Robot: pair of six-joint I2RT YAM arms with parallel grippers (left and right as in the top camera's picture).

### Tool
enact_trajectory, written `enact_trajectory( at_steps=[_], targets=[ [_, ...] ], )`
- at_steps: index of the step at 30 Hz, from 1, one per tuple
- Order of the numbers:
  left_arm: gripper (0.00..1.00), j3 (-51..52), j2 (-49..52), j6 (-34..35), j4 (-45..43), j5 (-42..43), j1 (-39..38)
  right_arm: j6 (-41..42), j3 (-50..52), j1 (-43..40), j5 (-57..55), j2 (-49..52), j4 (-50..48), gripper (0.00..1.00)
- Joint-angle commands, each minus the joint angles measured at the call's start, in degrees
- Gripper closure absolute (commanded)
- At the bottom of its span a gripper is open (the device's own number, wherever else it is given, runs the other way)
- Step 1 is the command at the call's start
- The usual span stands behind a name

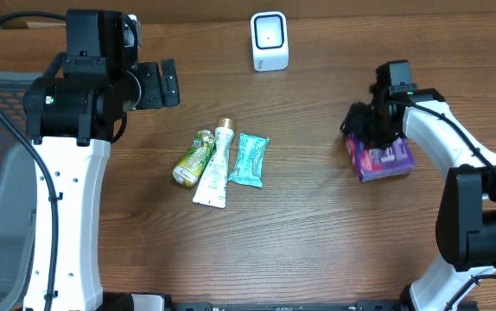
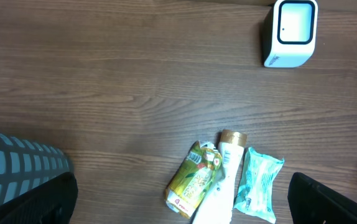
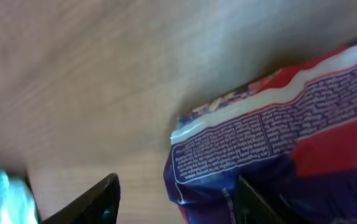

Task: Scan the item barcode
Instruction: 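Carry the pouch right and set it down on the table, then regrasp the purple pouch with the right gripper from its right side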

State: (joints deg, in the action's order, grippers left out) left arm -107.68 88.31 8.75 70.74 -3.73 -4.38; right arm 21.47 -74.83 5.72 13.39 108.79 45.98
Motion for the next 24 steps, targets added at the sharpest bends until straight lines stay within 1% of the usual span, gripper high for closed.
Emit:
enact_trajectory(
  at_steps=[1, 4, 6, 8, 10, 13, 15, 17, 21, 22, 24],
  targets=[
    [0.01, -0.74, 0.46, -1.07, 0.00, -0.74, 0.24, -11.17, -1.97, 0.55, 5.60, -0.48, 7.67, 0.39],
    [0.01, -0.74, 0.46, -1.07, 0.00, -0.74, 0.24, -16.02, -5.99, 0.55, 9.20, -2.47, 13.86, 0.38],
    [0.00, -0.74, 0.46, -1.07, 0.00, -0.74, 0.24, -15.93, -8.02, 0.31, 11.21, -5.18, 15.61, 0.37],
    [0.00, -0.74, 0.46, -1.07, 0.00, -0.74, 0.24, -14.99, -8.63, -0.13, 12.33, -9.75, 15.72, 0.32],
    [0.00, -0.74, 0.46, -1.07, 0.00, -0.74, 0.24, -11.87, -8.44, -0.81, 10.40, -15.80, 15.69, 0.25],
    [0.00, -0.74, 0.46, -1.07, 0.00, -0.74, 0.24, -3.45, -7.10, -1.92, -0.02, -26.01, 16.50, 0.21],
    [0.01, -0.74, 0.46, -1.07, 0.00, -0.74, 0.24, 3.72, -4.83, -3.02, -6.88, -32.68, 18.10, 0.19],
    [0.00, -0.74, 0.46, -1.07, 0.00, -0.74, 0.24, 8.02, -1.49, -4.63, -8.22, -38.56, 19.26, 0.19],
    [0.00, -0.74, 0.46, -1.07, 0.00, -0.74, 0.24, 14.47, 9.55, -8.74, -6.49, -47.69, 18.40, 0.18],
    [0.00, -0.74, 0.46, -1.07, 0.00, -0.74, 0.24, 15.30, 12.70, -9.55, -5.07, -49.20, 17.33, 0.18],
    [0.01, -0.74, 0.46, -1.07, 0.00, -0.74, 0.24, 15.85, 19.52, -10.75, 0.04, -50.97, 13.29, 0.14]
  ],
)
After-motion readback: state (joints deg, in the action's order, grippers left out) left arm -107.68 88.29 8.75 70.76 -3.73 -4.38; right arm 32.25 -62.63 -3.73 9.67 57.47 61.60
